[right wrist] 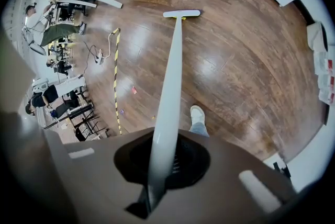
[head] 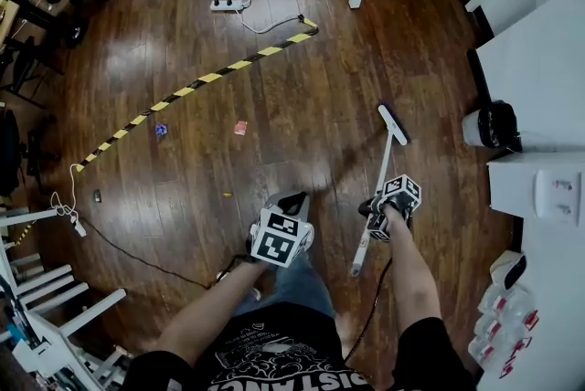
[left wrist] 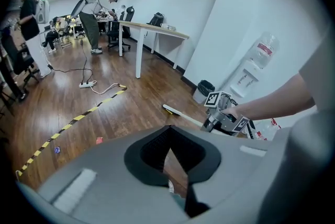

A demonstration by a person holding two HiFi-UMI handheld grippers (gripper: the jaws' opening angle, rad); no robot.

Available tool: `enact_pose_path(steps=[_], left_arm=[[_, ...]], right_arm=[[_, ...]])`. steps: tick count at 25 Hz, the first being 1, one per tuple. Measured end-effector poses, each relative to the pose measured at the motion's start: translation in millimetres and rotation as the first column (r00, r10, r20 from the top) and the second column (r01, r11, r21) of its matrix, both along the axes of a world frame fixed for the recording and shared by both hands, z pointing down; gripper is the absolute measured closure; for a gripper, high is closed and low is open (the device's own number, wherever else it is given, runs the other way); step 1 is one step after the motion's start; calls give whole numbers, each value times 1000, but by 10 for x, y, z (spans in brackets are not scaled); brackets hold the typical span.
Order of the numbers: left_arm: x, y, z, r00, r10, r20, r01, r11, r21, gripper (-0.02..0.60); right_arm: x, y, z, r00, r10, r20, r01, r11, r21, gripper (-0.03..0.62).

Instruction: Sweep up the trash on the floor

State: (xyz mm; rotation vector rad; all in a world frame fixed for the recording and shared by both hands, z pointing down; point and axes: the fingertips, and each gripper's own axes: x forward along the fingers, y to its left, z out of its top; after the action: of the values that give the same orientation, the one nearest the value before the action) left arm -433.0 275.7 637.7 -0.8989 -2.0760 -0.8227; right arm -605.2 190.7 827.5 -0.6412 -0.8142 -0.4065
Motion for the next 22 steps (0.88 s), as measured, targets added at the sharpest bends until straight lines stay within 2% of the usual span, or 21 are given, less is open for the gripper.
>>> enact_pose_path(steps=[5, 9, 17, 22], left_arm=[[225, -65, -65, 999, -40, 13, 40, 999, -16, 577], [401, -187, -136, 998, -47, 35, 48, 998, -29, 577], [1115, -568, -201, 993, -114, 34, 115, 993, -33, 577], [1486, -803, -261, 983, -177, 50, 179, 983, -42, 577]], right_arm=[[388, -190, -69, 999, -35, -36, 36, 999, 20, 594], [597, -339, -112, 998, -62, -28, 62, 998, 24, 594], [1290, -769, -254, 991, -125, -41, 127, 990, 56, 594], [1888, -1068, -355, 986, -147, -84, 153, 986, 61, 594]])
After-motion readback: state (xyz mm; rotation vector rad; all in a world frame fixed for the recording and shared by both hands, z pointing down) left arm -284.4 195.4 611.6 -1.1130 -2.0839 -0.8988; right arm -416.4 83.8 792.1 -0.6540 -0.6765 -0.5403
